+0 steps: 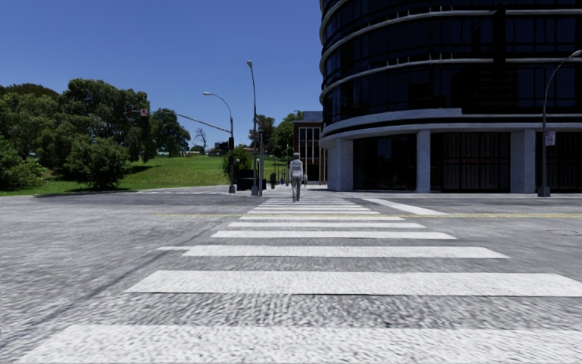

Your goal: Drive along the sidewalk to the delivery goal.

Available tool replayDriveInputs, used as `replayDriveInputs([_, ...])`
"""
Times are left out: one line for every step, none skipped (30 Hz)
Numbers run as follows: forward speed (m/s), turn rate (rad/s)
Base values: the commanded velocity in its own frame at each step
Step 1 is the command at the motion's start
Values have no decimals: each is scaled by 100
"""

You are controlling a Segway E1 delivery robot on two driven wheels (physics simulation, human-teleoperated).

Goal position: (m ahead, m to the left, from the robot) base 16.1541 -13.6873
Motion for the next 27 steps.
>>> replayDriveInputs([139,0])
replayDriveInputs([139,0])
replayDriveInputs([139,0])
replayDriveInputs([139,0])
replayDriveInputs([139,0])
replayDriveInputs([139,0])
replayDriveInputs([139,0])
replayDriveInputs([139,0])
replayDriveInputs([139,0])
replayDriveInputs([139,0])
replayDriveInputs([139,0])
replayDriveInputs([139,0])
replayDriveInputs([139,0])
replayDriveInputs([139,0])
replayDriveInputs([139,0])
replayDriveInputs([139,0])
replayDriveInputs([139,0])
replayDriveInputs([139,0])
replayDriveInputs([139,0])
replayDriveInputs([139,0])
replayDriveInputs([139,0])
replayDriveInputs([139,0])
replayDriveInputs([139,0])
replayDriveInputs([139,0])
replayDriveInputs([139,0])
replayDriveInputs([139,0])
replayDriveInputs([139,0])
